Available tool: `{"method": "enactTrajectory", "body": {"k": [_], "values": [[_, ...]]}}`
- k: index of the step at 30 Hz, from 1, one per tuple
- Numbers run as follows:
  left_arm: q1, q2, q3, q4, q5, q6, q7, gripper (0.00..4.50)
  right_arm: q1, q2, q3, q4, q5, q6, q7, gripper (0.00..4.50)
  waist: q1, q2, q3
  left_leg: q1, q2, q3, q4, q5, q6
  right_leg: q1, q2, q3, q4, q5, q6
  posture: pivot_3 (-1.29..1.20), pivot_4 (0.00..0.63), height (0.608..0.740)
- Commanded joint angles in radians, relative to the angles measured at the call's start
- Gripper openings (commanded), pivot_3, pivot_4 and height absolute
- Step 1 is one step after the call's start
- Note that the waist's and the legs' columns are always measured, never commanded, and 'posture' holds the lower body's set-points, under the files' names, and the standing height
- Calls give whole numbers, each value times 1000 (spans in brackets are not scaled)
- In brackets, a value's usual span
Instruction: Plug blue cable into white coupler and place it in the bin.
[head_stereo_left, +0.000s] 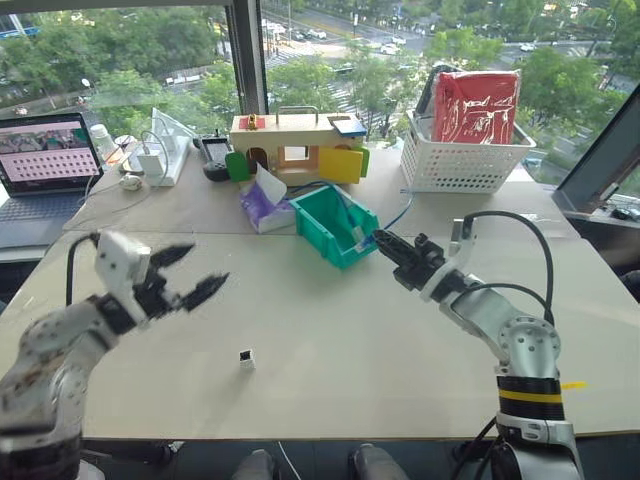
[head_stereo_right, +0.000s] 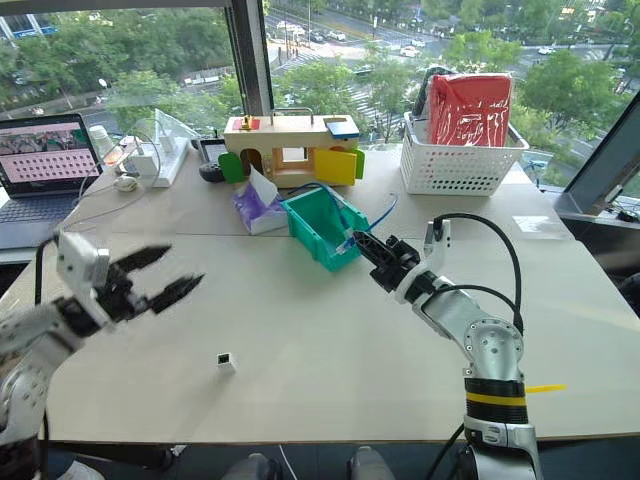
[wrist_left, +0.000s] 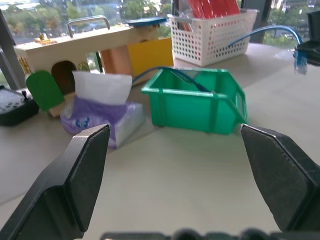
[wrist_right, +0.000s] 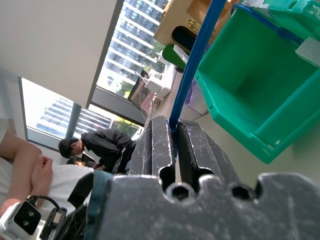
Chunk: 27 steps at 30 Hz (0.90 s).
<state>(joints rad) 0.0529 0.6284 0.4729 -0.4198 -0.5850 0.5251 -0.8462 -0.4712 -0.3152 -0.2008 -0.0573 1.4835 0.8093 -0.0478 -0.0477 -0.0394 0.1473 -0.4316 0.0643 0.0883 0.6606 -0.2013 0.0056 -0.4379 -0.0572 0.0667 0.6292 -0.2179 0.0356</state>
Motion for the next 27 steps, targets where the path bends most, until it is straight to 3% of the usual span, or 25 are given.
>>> {"method": "enactTrajectory", "body": {"k": [1, 6, 10, 19, 27], "values": [[144, -111, 45, -134, -58, -27, 81, 4481, -6, -2, -19, -31, -4, 18, 20, 0, 2, 0, 0, 0, 1, 0, 0, 0, 0, 0, 0, 0, 0, 0, 0, 0, 150, 737], [393, -302, -104, -359, 25, -39, 268, 4481, -10, 5, -16, -24, -18, 42, 23, 0, 11, -2, 0, 1, 0, 0, 0, 0, 0, 1, -1, 0, 0, 0, 0, 0, 150, 737], [462, -389, -231, -455, 89, -49, 386, 4481, -20, 14, -16, -20, -22, 58, 19, 0, 8, -2, -1, 1, -1, 1, 0, 0, 0, 1, -1, 1, 0, 0, -1, 0, 150, 737], [412, -401, -385, -444, 205, 57, 590, 4481, -15, 12, -29, -57, -8, 83, -11, 0, -1, -1, -1, 1, -1, 0, 0, 0, 1, 1, 1, 2, 0, 0, -1, 0, 150, 737], [380, -370, -429, -447, 221, 201, 670, 4481, 55, 22, -43, -143, 18, 68, -60, 0, 3, -2, -1, 1, -1, -1, 0, 0, 1, 1, 1, 2, 0, 0, -1, 0, 150, 737]]}}
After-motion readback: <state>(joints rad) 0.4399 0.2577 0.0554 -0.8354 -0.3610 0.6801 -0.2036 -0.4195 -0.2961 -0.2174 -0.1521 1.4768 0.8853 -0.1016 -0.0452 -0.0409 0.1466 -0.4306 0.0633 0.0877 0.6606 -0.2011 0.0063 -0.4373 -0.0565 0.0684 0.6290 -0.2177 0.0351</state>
